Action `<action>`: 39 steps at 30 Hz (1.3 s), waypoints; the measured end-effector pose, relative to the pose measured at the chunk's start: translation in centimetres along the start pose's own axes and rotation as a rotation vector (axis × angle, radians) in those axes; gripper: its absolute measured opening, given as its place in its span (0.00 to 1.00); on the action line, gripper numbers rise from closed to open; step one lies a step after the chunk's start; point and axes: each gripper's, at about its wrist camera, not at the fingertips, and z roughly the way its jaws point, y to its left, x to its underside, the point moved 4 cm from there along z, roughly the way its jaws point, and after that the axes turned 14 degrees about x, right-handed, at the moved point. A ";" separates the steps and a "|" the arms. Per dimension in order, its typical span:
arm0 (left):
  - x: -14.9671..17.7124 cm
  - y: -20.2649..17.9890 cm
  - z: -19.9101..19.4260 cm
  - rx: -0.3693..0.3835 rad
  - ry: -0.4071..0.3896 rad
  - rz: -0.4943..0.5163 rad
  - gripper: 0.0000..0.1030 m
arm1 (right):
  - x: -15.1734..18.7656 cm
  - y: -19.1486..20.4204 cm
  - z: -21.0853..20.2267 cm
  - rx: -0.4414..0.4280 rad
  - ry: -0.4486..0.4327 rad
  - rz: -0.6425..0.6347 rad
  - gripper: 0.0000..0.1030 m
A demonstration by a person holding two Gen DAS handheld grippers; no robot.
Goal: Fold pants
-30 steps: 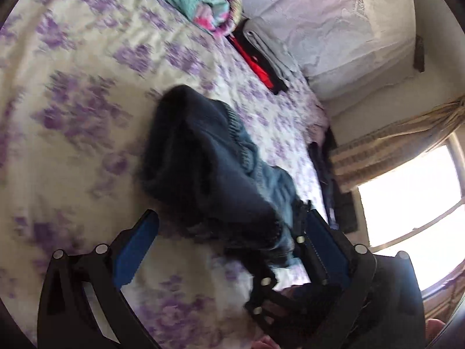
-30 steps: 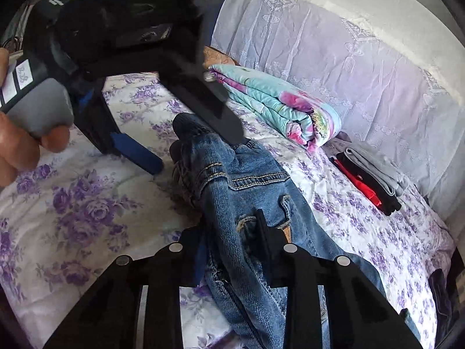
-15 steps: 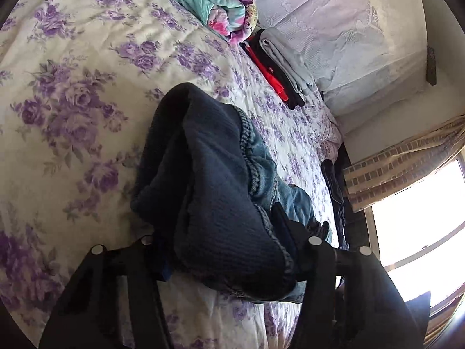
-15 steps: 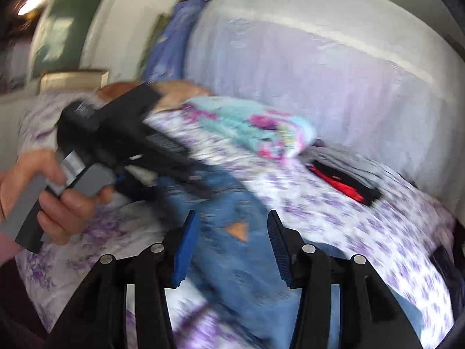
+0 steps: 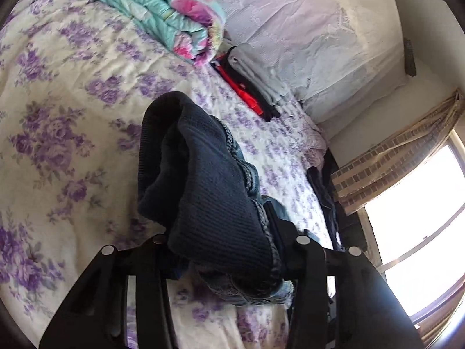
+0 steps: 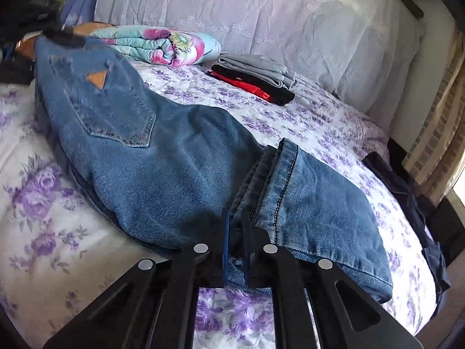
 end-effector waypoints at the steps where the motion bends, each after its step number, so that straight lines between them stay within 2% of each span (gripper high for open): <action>1: -0.1 -0.5 0.0 0.013 -0.004 0.007 0.41 | 0.0 0.0 0.0 -0.005 -0.001 0.001 0.09; 7: -0.5 -5.2 1.4 0.178 0.012 0.055 0.40 | 0.3 -0.4 -0.5 -0.009 -0.013 0.015 0.09; 11: -0.4 -8.6 4.5 0.291 0.084 0.082 0.33 | 0.4 -0.6 -0.9 -0.019 -0.018 0.030 0.09; 13: 0.1 -9.8 6.2 0.273 0.117 0.119 0.33 | 0.5 -0.7 -0.9 -0.029 -0.021 0.035 0.09; 16: 1.2 -10.4 7.5 0.114 0.121 0.222 0.35 | 0.5 -1.2 -0.8 -0.062 -0.024 0.055 0.10; 18: 2.1 -9.8 7.4 -0.039 0.107 0.293 0.38 | 0.6 -1.4 -0.9 -0.073 -0.030 0.057 0.10; 19: 2.4 -9.3 7.0 -0.100 0.100 0.311 0.45 | 0.6 -1.4 -0.9 -0.077 -0.032 0.057 0.10; 20: 2.5 -8.9 6.6 -0.141 0.090 0.316 0.57 | 0.6 -1.4 -0.9 -0.080 -0.033 0.058 0.10; 22: 2.5 -7.9 5.1 -0.253 0.034 0.321 0.75 | 0.6 -1.6 -0.7 -0.088 -0.036 0.061 0.11; 23: 2.3 -7.4 4.3 -0.303 0.005 0.327 0.79 | 0.6 -1.7 -0.7 -0.093 -0.038 0.064 0.11; 25: 1.7 -6.2 2.8 -0.406 -0.052 0.313 0.80 | 0.6 -1.7 -0.7 -0.100 -0.039 0.065 0.11; 28: 1.0 -3.3 1.9 -0.453 -0.053 0.217 0.80 | 0.6 -1.5 -0.8 -0.106 -0.046 0.054 0.15; 29: 0.9 -1.5 1.6 -0.472 -0.045 0.152 0.80 | 0.6 -1.5 -0.7 -0.107 -0.047 0.054 0.15; 31: 1.2 1.5 0.9 -0.449 -0.046 0.020 0.80 | 0.6 -1.6 -0.7 -0.112 -0.046 0.057 0.16; 33: 1.8 3.7 0.1 -0.355 -0.063 -0.095 0.80 | 0.6 -1.5 -0.7 -0.110 -0.046 0.054 0.16; 36: 2.2 3.5 -0.5 -0.281 -0.062 -0.125 0.82 | 0.6 -1.6 -0.7 -0.107 -0.046 0.047 0.16; 39: 3.0 3.2 -0.5 -0.113 -0.052 -0.211 0.84 | 0.6 -1.5 -0.7 -0.109 -0.045 0.050 0.16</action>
